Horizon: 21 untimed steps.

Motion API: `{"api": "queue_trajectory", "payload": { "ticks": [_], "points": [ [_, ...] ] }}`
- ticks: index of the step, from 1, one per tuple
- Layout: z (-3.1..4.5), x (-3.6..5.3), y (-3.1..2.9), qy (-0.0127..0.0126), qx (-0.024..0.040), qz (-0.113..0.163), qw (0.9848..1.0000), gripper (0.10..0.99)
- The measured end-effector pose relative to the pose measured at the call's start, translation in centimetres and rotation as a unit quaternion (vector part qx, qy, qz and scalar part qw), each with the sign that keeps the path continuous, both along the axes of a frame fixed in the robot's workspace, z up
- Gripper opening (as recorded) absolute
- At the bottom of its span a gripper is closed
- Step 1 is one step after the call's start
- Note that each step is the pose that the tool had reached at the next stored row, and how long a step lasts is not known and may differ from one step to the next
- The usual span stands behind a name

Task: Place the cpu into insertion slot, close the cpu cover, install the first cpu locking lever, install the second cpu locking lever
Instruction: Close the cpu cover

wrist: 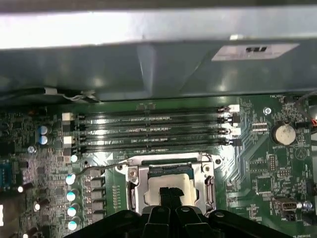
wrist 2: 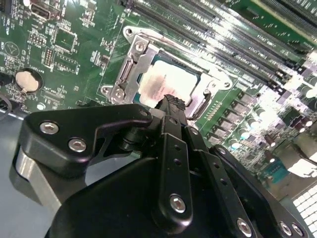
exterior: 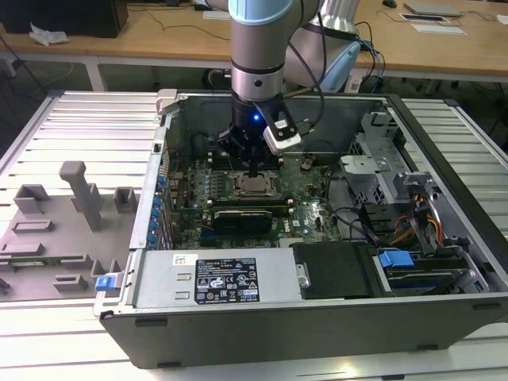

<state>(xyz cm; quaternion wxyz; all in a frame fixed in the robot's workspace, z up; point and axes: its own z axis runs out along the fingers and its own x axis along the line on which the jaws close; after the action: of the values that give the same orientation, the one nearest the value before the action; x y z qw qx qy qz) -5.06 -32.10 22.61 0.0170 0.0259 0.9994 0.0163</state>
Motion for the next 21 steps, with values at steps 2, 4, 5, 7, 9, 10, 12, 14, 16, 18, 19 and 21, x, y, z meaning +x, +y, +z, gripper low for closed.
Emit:
{"api": "queue_trajectory", "payload": {
  "ticks": [2,4,5,7,9,10,12,14,16,18,19,21],
  "points": [
    [-0.01,-0.08,-0.50,0.0000,0.0000,0.001,1.0000,0.106],
    [-0.02,-0.11,-0.69,0.0000,-0.0001,0.002,1.0000,0.106],
    [-0.02,-0.11,-0.69,0.0000,-0.0001,0.002,1.0000,0.106],
    [-0.02,-0.14,-0.69,-0.0001,-0.0001,0.002,1.0000,0.106],
    [-0.02,-0.35,-0.70,-0.0002,-0.0001,0.002,1.0000,0.106],
    [-0.03,-0.57,-0.69,-0.0003,-0.0002,0.002,1.0000,0.106],
    [-0.10,-0.97,-0.72,-0.0003,-0.0002,0.002,1.0000,0.106],
    [-0.22,-1.19,-0.86,-0.0003,-0.0002,0.002,1.0000,0.106],
    [-0.44,-1.35,-0.93,-0.0005,0.0000,0.002,1.0000,0.106],
    [-0.71,-1.57,-0.93,-0.0006,-0.0001,0.002,1.0000,0.106],
    [-0.80,-1.71,-0.94,-0.0008,-0.0001,0.003,1.0000,0.106],
    [-1.01,-2.08,-0.93,-0.0020,-0.0001,0.006,1.0000,0.106]
  ]
}}
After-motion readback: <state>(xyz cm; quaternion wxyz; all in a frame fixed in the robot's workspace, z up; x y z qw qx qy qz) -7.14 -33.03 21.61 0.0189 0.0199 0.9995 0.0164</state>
